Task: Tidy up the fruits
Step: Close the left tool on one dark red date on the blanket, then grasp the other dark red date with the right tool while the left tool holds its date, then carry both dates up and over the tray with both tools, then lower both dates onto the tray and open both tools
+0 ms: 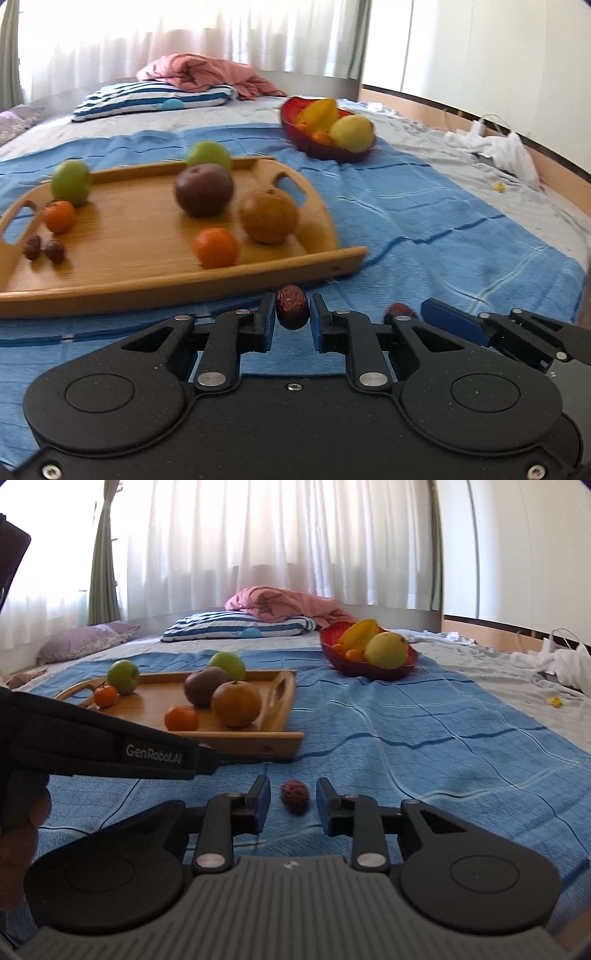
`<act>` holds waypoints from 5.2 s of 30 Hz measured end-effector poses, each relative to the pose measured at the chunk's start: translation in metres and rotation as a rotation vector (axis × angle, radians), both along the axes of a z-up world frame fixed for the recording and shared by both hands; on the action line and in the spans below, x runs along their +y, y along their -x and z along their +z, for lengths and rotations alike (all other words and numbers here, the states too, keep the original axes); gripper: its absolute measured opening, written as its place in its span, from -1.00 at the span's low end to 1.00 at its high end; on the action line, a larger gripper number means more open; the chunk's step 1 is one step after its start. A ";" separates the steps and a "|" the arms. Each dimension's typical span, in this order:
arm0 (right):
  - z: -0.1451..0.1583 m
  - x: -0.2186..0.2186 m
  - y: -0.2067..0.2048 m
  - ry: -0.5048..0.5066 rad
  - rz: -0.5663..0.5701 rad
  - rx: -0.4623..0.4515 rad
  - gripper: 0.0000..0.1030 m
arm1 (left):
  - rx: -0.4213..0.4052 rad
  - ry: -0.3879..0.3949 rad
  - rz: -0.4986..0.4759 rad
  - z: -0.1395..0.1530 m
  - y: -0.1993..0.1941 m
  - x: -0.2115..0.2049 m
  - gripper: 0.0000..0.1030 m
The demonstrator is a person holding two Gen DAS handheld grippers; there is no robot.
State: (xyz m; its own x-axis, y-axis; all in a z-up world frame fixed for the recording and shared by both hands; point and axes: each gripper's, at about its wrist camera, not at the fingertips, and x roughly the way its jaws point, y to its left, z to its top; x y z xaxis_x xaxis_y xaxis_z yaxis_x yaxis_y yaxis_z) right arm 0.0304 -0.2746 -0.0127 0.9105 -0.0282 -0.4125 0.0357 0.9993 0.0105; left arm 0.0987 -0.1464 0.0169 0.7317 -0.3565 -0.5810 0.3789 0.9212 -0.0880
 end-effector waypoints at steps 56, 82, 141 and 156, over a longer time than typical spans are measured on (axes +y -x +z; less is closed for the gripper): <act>0.040 0.076 -0.069 -0.085 0.125 -0.057 -0.56 | -0.087 0.062 0.218 0.033 -0.040 0.117 -0.64; 0.029 0.099 -0.141 -0.083 0.173 0.028 -0.55 | -0.034 0.024 0.238 0.020 -0.109 0.126 -0.63; 0.017 0.103 -0.177 -0.015 0.241 0.184 -0.54 | 0.056 -0.012 0.282 -0.008 -0.139 0.117 -0.62; 0.023 0.094 -0.169 -0.056 0.209 0.173 0.00 | 0.012 -0.010 0.297 0.011 -0.125 0.123 -0.08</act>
State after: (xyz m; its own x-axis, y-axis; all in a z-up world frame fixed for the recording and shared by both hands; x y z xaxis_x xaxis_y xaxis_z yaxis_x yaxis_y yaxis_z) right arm 0.1997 -0.1810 0.0101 0.8099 0.1803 -0.5581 -0.1651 0.9832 0.0780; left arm 0.2241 -0.0235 0.0278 0.7961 -0.1224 -0.5926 0.0919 0.9924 -0.0814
